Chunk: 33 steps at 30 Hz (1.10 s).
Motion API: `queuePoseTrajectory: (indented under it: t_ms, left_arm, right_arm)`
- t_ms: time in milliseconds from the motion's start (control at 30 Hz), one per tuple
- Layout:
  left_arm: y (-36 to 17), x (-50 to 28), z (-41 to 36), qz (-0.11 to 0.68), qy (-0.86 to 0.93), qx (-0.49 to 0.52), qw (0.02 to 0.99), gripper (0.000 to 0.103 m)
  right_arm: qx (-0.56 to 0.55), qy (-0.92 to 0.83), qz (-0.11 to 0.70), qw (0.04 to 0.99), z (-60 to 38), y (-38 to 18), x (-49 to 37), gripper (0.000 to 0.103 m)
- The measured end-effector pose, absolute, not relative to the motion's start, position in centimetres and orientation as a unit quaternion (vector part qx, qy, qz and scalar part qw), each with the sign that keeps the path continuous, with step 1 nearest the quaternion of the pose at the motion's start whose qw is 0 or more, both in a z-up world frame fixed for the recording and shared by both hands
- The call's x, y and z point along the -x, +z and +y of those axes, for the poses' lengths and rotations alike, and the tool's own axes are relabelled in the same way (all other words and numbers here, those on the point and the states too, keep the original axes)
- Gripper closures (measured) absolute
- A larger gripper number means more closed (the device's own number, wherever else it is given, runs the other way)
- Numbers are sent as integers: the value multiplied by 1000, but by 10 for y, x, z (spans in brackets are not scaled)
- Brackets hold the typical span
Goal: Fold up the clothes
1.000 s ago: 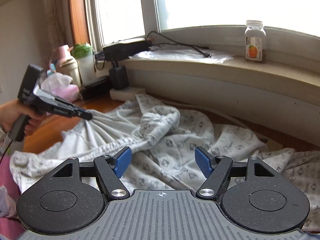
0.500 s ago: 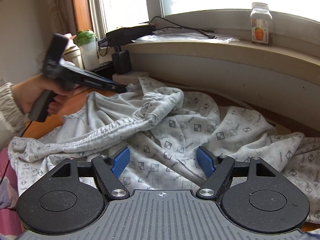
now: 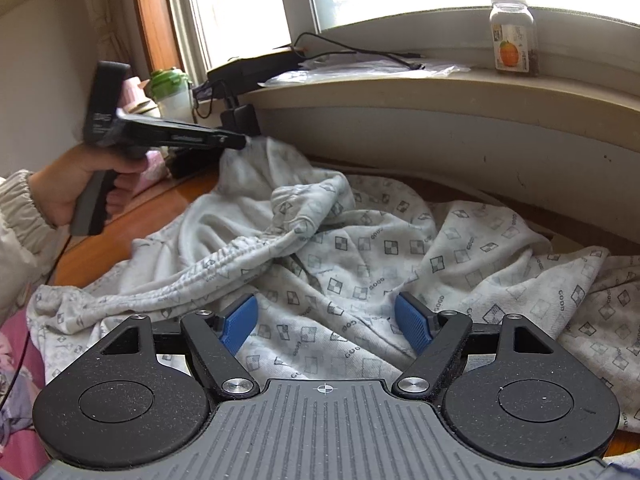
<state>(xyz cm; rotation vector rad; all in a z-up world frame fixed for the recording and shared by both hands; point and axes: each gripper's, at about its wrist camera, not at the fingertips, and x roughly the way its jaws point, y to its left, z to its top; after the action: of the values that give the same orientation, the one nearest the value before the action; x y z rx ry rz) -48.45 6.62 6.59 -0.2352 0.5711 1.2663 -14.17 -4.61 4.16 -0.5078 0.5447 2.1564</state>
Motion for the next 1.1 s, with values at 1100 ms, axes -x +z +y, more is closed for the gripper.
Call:
queuePoseTrajectory:
  t_ms: [1100]
  left_arm:
    - [35, 592, -124, 266, 567, 203, 753, 103]
  right_arm:
    - [234, 861, 179, 414, -63, 49, 156, 25]
